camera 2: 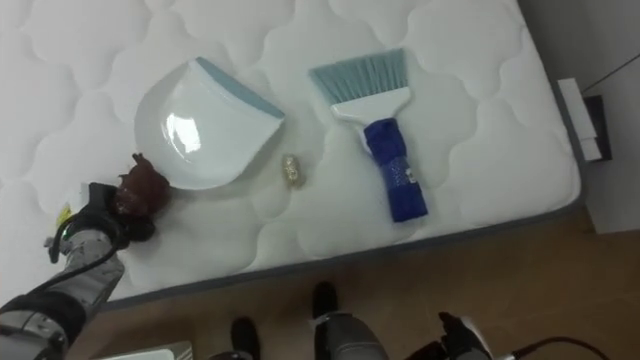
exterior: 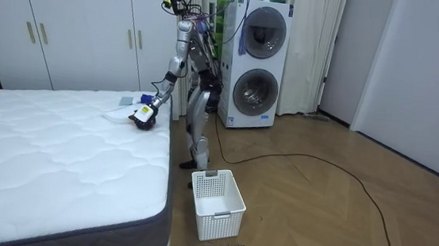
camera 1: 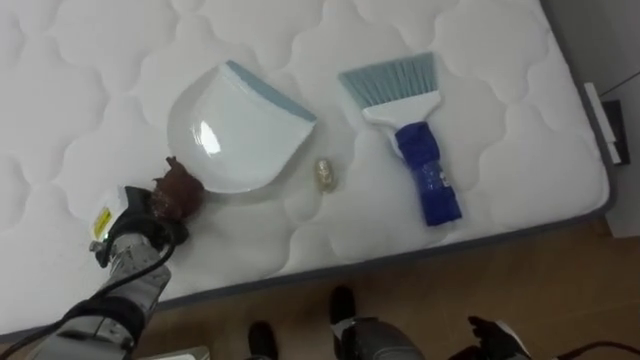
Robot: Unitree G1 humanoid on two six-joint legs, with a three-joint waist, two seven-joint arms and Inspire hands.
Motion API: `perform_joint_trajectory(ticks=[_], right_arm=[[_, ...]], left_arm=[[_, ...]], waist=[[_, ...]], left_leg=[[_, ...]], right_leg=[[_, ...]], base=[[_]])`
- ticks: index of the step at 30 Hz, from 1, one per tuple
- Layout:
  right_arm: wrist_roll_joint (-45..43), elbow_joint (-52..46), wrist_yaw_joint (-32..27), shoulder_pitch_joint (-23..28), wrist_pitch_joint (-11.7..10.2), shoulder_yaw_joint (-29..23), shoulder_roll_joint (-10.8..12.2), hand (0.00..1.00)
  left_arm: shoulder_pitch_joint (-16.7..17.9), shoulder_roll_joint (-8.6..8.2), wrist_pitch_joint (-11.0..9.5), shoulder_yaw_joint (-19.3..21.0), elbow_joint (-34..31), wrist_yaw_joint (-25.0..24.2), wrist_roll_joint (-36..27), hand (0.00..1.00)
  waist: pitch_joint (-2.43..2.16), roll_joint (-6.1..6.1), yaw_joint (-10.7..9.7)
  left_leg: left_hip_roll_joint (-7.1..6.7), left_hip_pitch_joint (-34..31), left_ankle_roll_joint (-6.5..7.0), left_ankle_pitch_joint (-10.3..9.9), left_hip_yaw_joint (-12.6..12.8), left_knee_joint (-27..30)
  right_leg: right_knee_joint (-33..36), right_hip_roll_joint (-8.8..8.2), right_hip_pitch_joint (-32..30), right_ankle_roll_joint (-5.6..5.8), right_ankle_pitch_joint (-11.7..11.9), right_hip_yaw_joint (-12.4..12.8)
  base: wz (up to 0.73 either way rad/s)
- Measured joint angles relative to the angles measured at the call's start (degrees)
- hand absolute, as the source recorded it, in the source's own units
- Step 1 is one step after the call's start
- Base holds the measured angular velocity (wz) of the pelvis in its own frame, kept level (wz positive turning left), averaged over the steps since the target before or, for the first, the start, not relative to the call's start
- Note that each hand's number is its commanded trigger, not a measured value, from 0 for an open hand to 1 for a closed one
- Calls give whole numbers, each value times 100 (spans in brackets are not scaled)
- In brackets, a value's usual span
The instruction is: Clean bed
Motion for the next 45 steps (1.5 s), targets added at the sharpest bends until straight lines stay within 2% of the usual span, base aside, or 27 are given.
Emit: perform_joint_trajectory(ticks=[4, 6, 8, 11, 12, 15, 17, 20, 25, 29, 33, 36, 39, 42, 45], right_arm=[[49, 8, -10, -8, -107, -15, -65, 0], [208, 3, -11, -17, -196, -51, -111, 0], [302, 9, -27, -72, -307, -240, -156, 0], [511, 8, -67, -122, -326, -269, -280, 0], [628, -35, -67, -172, -328, -354, -335, 0], [664, -52, -70, -176, -378, -562, -493, 0], [678, -49, -77, -191, -403, -811, -658, 0], [889, -55, -216, -167, -513, -956, -778, 0], [965, -65, -311, -122, -508, -1115, -798, 0], [976, -76, -328, -126, -521, -1138, -804, 0], [1093, -113, -330, -146, -537, -1138, -833, 0], [1427, -223, -446, -214, -586, -1136, -871, 0], [1455, -224, -461, -328, -613, -1176, -872, 0], [1421, -233, -643, -356, -602, -1425, -875, 0], [1424, -277, -938, -432, -579, -1532, -876, 0]], left_arm=[[26, 119, -108, -118, 27, 5, 403, 100], [118, 227, -195, -116, 19, 27, 654, 100], [284, 424, -254, -127, 13, 156, 883, 100], [374, 547, -268, -220, -29, 304, 1161, 100], [446, 613, -295, -241, -82, 325, 1282, 100], [595, 674, -269, -239, -174, 447, 1633, 100], [837, 749, -267, -228, -413, 549, 2005, 100], [1218, 865, -266, -218, -759, 766, 2130, 100], [1397, 890, -266, -195, -816, 1043, 2125, 100], [1464, 926, -321, -192, -817, 1132, 2126, 100], [1475, 960, -375, -194, -920, 1155, 2124, 100], [1519, 973, -443, -380, -1110, 1154, 2125, 100], [1614, 972, -561, -453, -1158, 1150, 2131, 100], [1718, 972, -622, -483, -1199, 1149, 2131, 100], [1736, 973, -647, -505, -1183, 1152, 2129, 100]], waist=[[-3, 33, 116], [-11, 54, 152], [-10, 87, 158], [-25, 134, 281], [-40, 162, 303], [-81, 227, 385], [-110, 271, 476], [-122, 279, 560], [-131, 268, 618], [-175, 273, 643], [-184, 261, 650], [-191, 248, 647], [-191, 242, 600], [-184, 230, 569], [-166, 160, 572]], left_leg=[[11, 17, -8, -25, -1, 32], [7, 31, -9, -25, -3, 31], [3, 36, -8, -24, -9, 31], [-13, 30, -6, -23, -11, 22], [-22, 24, -5, -24, -11, 21], [-51, 40, 5, -21, -19, 9], [-77, 58, 28, -6, -22, 13], [-87, 95, 30, -5, -8, 7], [-91, 89, 33, -7, -9, 7], [-79, 141, 34, -8, -14, 9], [-83, 156, 36, -9, -15, 16], [-90, 176, 41, -12, -9, 14], [-90, 219, 42, -13, -5, 11], [-87, 236, 43, -13, 13, 19], [-89, 237, 47, -10, 83, 17]], right_leg=[[10, -3, 16, -4, -3, 4], [24, -10, 25, -9, -8, -2], [28, -20, 34, -9, -9, -15], [63, -58, 37, 1, -30, -56], [98, -82, 37, 3, -57, -85], [108, -102, 38, 15, -67, -92], [121, -111, 38, 26, -73, -81], [123, -108, 62, 47, -86, -45], [108, -107, 72, 61, -94, -55], [84, -95, 152, 61, -87, -76], [90, -99, 165, 63, -85, -68], [81, -111, 174, 66, -85, -63], [87, -104, 213, 66, -85, -45], [98, -96, 219, 74, -81, 11], [109, -111, 171, 89, -90, 76]], base=[[-3], [0], [2], [8], [12], [6], [0], [0], [3], [0], [0], [0], [-1], [-4], [-9]])
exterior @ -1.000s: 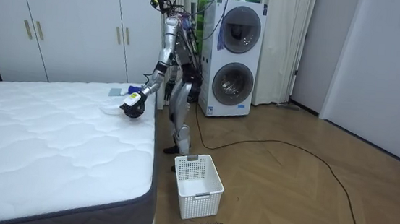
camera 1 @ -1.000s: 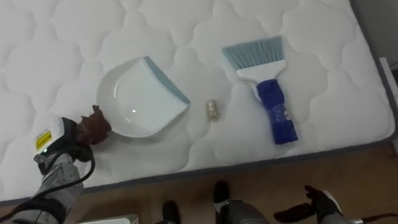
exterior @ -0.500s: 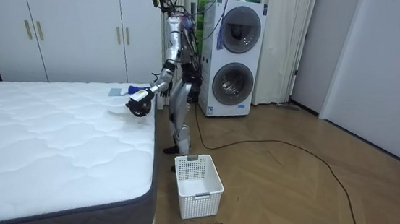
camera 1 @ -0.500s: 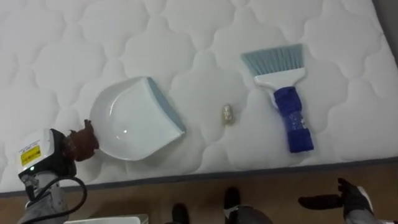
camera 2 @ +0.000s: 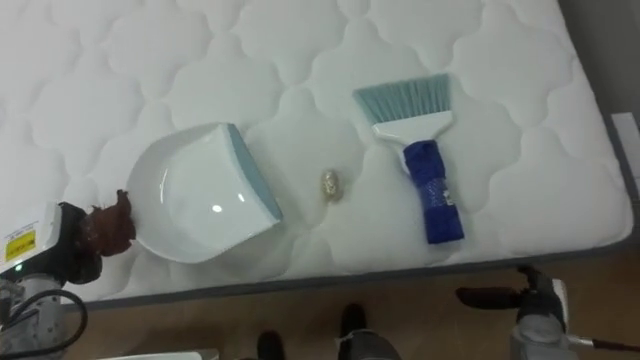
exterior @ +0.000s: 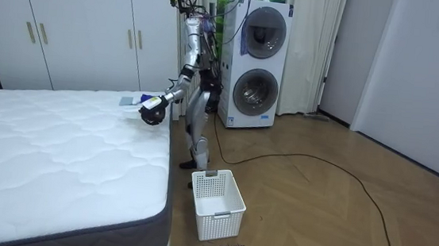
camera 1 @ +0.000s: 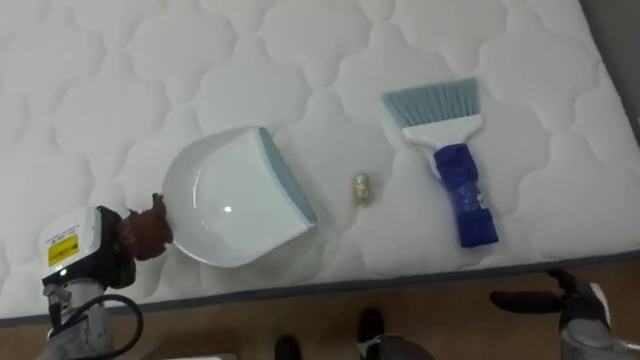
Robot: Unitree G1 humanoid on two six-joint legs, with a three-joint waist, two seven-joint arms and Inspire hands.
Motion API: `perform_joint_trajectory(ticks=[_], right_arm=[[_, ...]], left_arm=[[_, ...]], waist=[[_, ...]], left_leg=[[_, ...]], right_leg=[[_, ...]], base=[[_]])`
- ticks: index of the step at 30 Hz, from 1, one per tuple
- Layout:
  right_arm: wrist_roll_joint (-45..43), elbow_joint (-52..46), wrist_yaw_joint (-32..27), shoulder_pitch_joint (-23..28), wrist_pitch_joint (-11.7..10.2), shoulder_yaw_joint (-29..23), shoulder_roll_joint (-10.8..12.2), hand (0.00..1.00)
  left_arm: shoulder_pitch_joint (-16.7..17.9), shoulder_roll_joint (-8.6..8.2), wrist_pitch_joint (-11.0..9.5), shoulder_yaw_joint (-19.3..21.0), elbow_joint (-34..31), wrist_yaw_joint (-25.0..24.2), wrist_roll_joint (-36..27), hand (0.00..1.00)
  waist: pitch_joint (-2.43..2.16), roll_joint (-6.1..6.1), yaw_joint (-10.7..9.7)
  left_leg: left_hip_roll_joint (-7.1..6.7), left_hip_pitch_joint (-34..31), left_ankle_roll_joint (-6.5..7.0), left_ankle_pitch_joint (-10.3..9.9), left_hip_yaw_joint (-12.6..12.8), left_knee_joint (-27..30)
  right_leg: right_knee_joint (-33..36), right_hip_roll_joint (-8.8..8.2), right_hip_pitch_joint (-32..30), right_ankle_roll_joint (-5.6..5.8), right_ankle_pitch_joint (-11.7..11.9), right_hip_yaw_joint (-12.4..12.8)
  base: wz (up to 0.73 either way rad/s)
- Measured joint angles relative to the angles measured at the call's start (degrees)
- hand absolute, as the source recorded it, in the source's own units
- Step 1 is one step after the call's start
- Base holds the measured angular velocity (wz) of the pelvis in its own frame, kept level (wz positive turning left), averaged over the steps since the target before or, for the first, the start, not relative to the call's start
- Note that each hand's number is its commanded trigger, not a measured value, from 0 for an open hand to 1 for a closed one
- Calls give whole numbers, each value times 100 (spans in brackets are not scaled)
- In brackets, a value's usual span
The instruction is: Clean bed
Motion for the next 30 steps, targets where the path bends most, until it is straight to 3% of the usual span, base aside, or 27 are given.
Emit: perform_joint_trajectory(ticks=[7, 13, 15, 20, 30], right_arm=[[-155, -675, -962, -54, 102, -47, 9, 0], [-354, -1644, -1851, -627, -339, -40, -186, 0], [-580, -1961, -2119, -770, -591, -48, -240, 0], [-1063, -2225, -2405, -748, -737, 4, -234, 0], [-1279, -2224, -2452, -739, -745, 595, -143, 0]], left_arm=[[4, 3, -65, -26, 1, 25, 3, 100], [-2, 5, -46, -321, 52, 37, 115, 100], [2, 5, -15, -436, 67, 11, 266, 100], [-16, -12, 63, -447, 78, -37, 381, 100], [-116, -15, 127, -548, 151, -278, 209, 100]], waist=[[63, -118, 16], [63, -208, -111], [50, -235, -109], [54, -241, 41], [60, -235, 61]], left_leg=[[-80, -125, 66, -34, 229, 5], [-83, -210, 92, -45, 213, 57], [-57, -217, 92, -45, 201, 115], [-21, -199, 92, -46, 204, 112], [-19, -185, 108, -60, 180, 142]], right_leg=[[282, -13, -354, 43, -7, 275], [258, 4, -407, 68, 40, 310], [240, -8, -366, 57, 55, 235], [172, -30, -295, 54, 53, 171], [166, -76, -237, 54, 20, 83]], base=[[-18], [0], [9], [5], [2]])
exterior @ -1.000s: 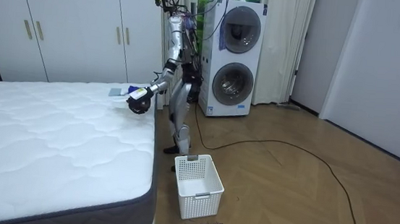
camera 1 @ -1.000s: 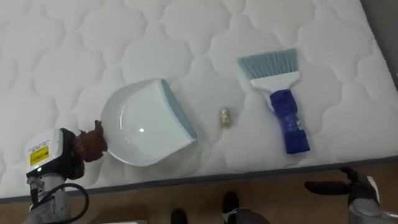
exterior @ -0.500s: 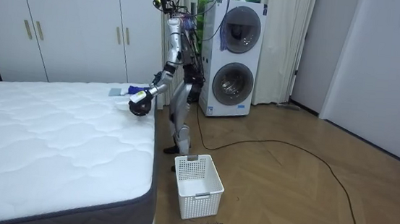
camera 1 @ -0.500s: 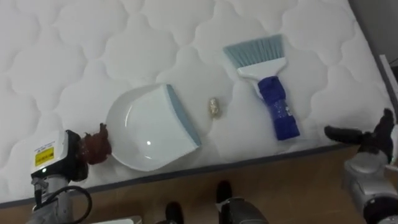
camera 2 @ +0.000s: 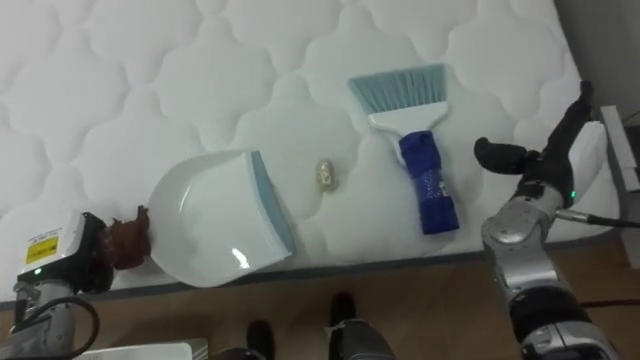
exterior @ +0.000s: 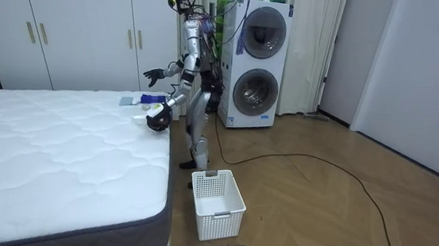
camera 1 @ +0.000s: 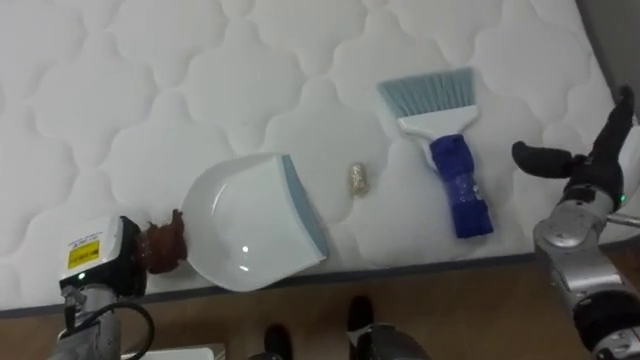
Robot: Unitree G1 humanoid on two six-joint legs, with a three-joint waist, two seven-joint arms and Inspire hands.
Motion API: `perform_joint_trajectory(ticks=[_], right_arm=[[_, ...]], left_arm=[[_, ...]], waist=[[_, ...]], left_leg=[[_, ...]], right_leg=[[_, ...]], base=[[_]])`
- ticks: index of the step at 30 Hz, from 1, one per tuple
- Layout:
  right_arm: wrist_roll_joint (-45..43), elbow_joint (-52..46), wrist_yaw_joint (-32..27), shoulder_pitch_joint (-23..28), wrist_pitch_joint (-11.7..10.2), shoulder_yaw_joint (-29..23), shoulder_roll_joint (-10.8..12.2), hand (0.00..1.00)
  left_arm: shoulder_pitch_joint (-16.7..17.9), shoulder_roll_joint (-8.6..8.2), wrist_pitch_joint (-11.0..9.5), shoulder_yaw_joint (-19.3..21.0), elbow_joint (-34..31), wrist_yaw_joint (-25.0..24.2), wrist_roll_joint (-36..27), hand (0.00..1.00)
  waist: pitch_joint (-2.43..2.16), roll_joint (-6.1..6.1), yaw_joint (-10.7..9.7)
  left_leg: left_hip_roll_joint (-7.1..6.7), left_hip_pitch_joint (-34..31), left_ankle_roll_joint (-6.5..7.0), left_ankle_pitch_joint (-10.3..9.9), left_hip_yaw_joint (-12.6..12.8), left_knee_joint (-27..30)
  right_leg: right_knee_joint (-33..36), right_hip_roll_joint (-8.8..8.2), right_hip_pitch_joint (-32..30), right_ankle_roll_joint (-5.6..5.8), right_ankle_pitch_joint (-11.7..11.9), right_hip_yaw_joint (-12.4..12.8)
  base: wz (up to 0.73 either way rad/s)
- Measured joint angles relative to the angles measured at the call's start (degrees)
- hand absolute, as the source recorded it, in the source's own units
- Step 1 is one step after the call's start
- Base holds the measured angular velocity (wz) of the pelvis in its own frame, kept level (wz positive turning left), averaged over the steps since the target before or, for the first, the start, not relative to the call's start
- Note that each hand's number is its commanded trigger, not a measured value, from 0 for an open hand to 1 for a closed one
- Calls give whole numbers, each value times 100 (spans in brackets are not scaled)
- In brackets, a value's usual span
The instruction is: Clean bed
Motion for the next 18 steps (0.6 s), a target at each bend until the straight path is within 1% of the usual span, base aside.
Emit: perform_joint_trajectory(ticks=[3, 6, 8, 10, 13, 16, 18], right_arm=[[7, 2, 4, 3, -3, 173, 34, 0], [9, 1, 96, 2, -66, 364, 95, 0], [7, 0, 211, 2, -69, 452, 97, 0], [8, 1, 301, 2, -69, 499, 100, 0], [63, 1, 387, 0, -72, 499, 125, 0], [86, 1, 558, -10, -138, 510, 167, 0], [89, 1, 638, -10, -138, 533, 180, 0]], left_arm=[[-62, 0, -8, -14, 11, -76, 2, 100], [-125, -5, -33, -18, -15, -162, 10, 100], [-162, -13, -32, -18, -18, -212, 10, 100], [-199, -13, -33, -18, -23, -225, 26, 100], [-265, -14, -27, -19, -100, -230, 41, 100], [-266, -33, -31, -41, -115, -230, 39, 100], [-266, -36, -31, -42, -115, -230, 40, 100]], waist=[[11, 19, 66], [52, 82, 138], [74, 117, 183], [84, 137, 236], [82, 143, 278], [82, 143, 302], [82, 143, 315]], left_leg=[[11, 23, 5, -22, -1, 11], [44, -25, 1, -77, -23, 98], [63, -48, 6, -110, -22, 149], [72, -77, 4, -128, -49, 177], [81, -146, -2, -132, -97, 220], [85, -147, -3, -132, -107, 220], [83, -150, -2, -132, -110, 220]], right_leg=[[-14, 53, 29, 0, 0, 6], [-7, 63, 29, -2, 0, -15], [-5, 60, 24, -1, -4, -21], [-2, 53, 10, -4, -13, -47], [1, 38, 0, -19, -33, -155], [0, 29, 17, -22, -50, -178], [1, 16, 28, -22, -64, -211]], base=[[-4], [0], [-2], [-2], [13], [9], [6]])
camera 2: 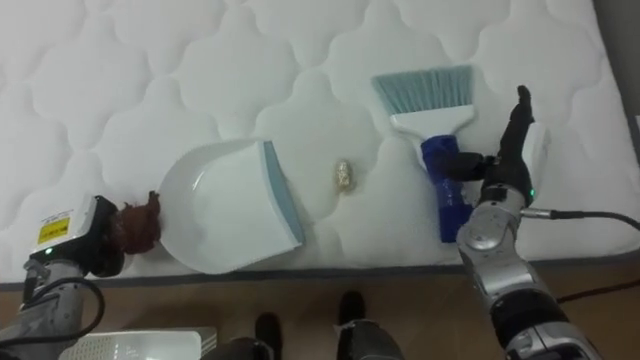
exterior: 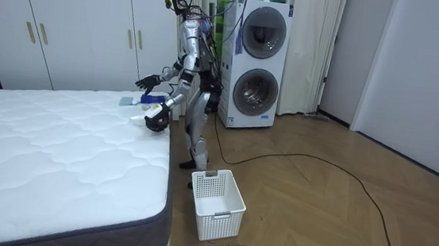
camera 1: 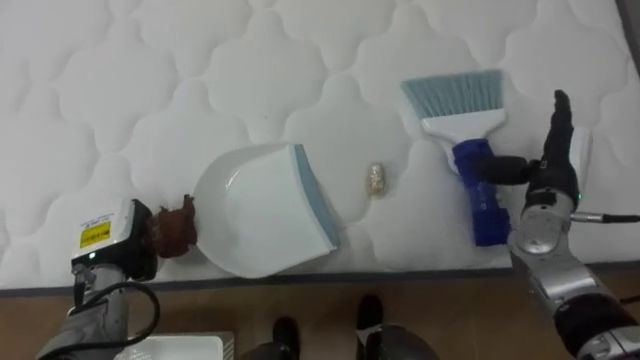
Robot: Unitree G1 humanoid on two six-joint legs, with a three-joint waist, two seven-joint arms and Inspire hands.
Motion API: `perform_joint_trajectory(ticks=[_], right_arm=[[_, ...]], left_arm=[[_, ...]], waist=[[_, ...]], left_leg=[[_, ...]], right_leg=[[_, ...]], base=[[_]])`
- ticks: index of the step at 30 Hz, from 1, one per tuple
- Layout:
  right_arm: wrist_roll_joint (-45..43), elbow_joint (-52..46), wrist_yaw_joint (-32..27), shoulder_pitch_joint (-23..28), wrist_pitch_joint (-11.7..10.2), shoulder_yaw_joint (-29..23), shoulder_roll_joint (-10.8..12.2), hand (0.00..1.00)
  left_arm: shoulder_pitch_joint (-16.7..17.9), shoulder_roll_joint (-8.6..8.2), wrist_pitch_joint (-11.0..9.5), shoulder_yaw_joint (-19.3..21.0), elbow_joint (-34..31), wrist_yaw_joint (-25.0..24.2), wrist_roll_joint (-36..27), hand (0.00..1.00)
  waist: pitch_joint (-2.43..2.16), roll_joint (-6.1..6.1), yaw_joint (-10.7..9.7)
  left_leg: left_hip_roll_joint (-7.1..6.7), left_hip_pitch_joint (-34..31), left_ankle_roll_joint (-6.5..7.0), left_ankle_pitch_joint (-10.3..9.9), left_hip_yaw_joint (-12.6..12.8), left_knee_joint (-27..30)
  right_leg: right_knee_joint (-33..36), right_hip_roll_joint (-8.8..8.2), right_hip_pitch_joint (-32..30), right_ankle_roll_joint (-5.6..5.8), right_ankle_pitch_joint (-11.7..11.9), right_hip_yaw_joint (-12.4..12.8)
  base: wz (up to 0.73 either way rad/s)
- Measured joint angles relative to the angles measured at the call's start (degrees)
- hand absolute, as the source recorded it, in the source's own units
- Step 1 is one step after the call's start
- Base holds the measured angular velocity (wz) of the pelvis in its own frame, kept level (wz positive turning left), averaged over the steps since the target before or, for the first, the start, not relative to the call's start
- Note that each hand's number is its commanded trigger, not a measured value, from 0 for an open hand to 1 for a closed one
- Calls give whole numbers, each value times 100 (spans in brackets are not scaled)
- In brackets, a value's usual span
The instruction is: Clean bed
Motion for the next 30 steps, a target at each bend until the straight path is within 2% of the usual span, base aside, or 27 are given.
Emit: perform_joint_trajectory(ticks=[7, 10, 14, 16, 21, 26, 30], right_arm=[[-6, 2, 349, -1, -2, 57, 95, 0], [-8, 23, 494, -1, -2, 70, 205, 0], [-39, 280, 661, 6, -18, 207, 229, 0], [-38, 425, 725, 7, -14, 203, 228, 0], [-35, 824, 767, 9, -12, 224, 193, 0], [-104, 1155, 906, 13, -176, 238, 131, 0], [-325, 1316, 945, 34, -168, 225, 60, 0]], left_arm=[[-31, -56, 4, 1, 2, 0, 78, 100], [-31, -66, 10, 1, 9, 1, 80, 100], [-36, -78, 6, 0, 12, -1, 86, 100], [-40, -83, 5, -1, 9, -1, 82, 100], [-45, -82, 8, -69, 11, -2, 9, 100], [-54, -100, 10, -85, 103, -69, -39, 100], [-50, -101, 57, -85, 55, -256, -39, 100]], waist=[[-2, 7, 122], [0, 11, 130], [16, 58, 121], [31, 85, 124], [22, 196, 103], [20, 203, 63], [17, 206, 64]], left_leg=[[-5, 6, 0, 0, -1, -14], [-7, 15, 0, 1, -2, -42], [-8, -12, 0, 1, -42, -36], [-8, -21, 1, 1, -26, -48], [-31, -64, 4, 0, -9, -61], [-55, -70, 12, 5, -29, -58], [-87, -74, 28, 11, -40, -59]], right_leg=[[-3, 25, 3, 3, -8, -38], [-12, 27, 7, 2, -8, -42], [-30, -19, 18, 2, -13, -97], [-34, -26, 3, 6, -16, -86], [5, -57, -58, 22, -41, -103], [8, -83, -54, 31, -54, -109], [15, -139, -27, 68, -78, -181]], base=[[0], [0], [5], [3], [1], [4], [10]])
